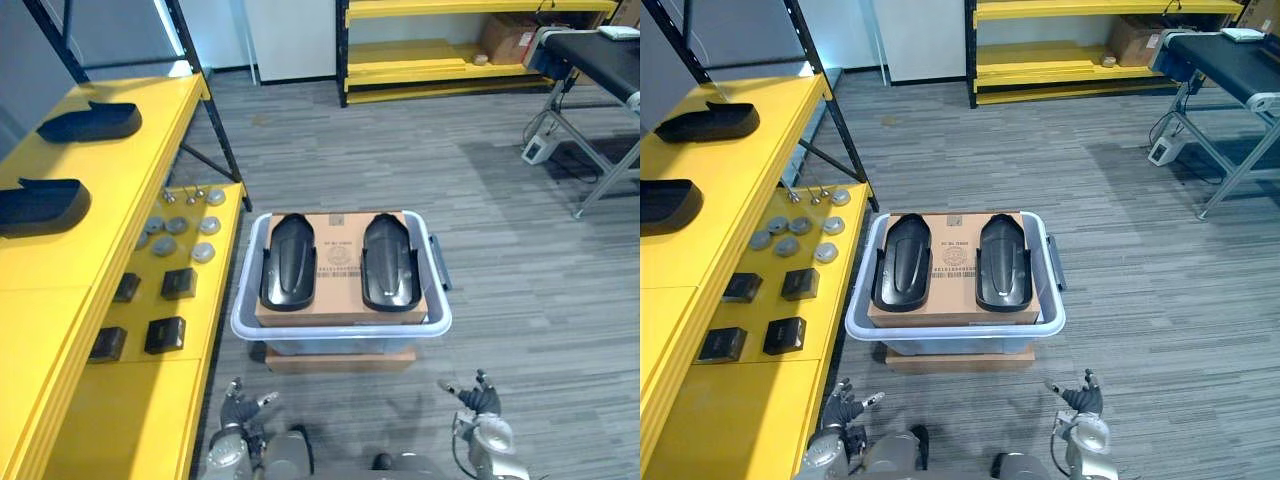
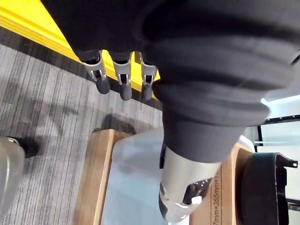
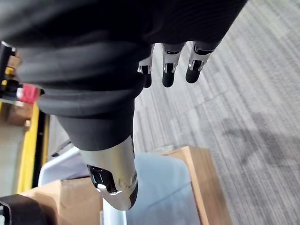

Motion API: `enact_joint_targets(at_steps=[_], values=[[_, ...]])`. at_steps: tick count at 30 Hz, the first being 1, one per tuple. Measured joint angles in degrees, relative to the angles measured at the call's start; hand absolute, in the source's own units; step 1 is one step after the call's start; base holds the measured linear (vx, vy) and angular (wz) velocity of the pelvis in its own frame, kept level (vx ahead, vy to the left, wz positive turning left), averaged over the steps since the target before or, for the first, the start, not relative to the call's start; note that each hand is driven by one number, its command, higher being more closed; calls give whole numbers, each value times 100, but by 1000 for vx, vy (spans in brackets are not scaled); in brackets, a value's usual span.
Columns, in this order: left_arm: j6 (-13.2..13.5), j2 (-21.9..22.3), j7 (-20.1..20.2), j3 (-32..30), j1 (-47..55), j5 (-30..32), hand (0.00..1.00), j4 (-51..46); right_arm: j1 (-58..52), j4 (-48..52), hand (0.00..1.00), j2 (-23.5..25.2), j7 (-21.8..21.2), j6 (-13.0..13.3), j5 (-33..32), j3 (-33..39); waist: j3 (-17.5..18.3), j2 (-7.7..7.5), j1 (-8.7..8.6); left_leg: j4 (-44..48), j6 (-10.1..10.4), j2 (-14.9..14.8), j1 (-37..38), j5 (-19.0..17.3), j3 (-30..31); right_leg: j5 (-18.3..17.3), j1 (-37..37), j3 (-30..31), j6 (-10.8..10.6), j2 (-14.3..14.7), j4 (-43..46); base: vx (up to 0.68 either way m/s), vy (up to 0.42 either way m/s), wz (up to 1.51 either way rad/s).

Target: Walk over and take plastic housings, then place them on the shelf

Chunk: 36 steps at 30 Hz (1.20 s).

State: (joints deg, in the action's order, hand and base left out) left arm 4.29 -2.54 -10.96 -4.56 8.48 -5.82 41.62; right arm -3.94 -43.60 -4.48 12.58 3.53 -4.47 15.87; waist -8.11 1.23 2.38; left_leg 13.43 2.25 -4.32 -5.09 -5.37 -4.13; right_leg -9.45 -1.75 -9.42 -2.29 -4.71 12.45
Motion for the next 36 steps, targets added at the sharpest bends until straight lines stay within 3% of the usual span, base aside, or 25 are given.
enact_joint_targets(at_steps=[10, 13, 20, 28, 30, 36], values=[[-12, -237, 91, -11, 213, 14, 0, 132, -4, 541, 0, -415, 319, 1, -400, 904, 110, -89, -68, -974, -156, 221, 356, 382, -314, 372, -3, 326, -118, -49, -579, 19, 39, -17], [-11, -265, 96, -1, 203, 33, 0, 143, -8, 1356, 0, -621, 358, -8, -396, 839, 122, -90, -170, -1205, -204, 295, 406, 515, -363, 457, 43, 380, -173, -99, -675, -45, 68, -9], [-8, -349, 103, 49, 488, 103, 0, 227, 93, 2701, 0, -965, 230, 110, -242, 364, 268, -91, -140, -1670, -304, 454, 465, 753, -281, 594, 176, 417, -246, -178, -871, -34, 52, -1], [4, -366, 106, 59, 560, 199, 0, 323, 568, 2676, 0, -1199, 218, 121, 517, -184, 254, -69, -101, -1877, -380, 586, 298, 981, 276, 601, 99, -117, -259, -252, -1039, 10, 14, 33], [6, -364, 105, 68, 567, 199, 0, 383, 823, 2484, 0, -1244, 228, 121, 592, -321, 236, -43, -7, -1877, -380, 592, 253, 994, 339, 601, 97, -181, -259, -248, -1049, 26, -9, 25], [66, -344, 94, 175, 525, 198, 0, 394, 1949, 1324, 0, -1471, 485, -21, 865, -562, -25, 234, 52, -1879, -358, 633, -125, 1156, 821, 596, 213, -685, -252, -238, -1084, 3, -12, 38]])
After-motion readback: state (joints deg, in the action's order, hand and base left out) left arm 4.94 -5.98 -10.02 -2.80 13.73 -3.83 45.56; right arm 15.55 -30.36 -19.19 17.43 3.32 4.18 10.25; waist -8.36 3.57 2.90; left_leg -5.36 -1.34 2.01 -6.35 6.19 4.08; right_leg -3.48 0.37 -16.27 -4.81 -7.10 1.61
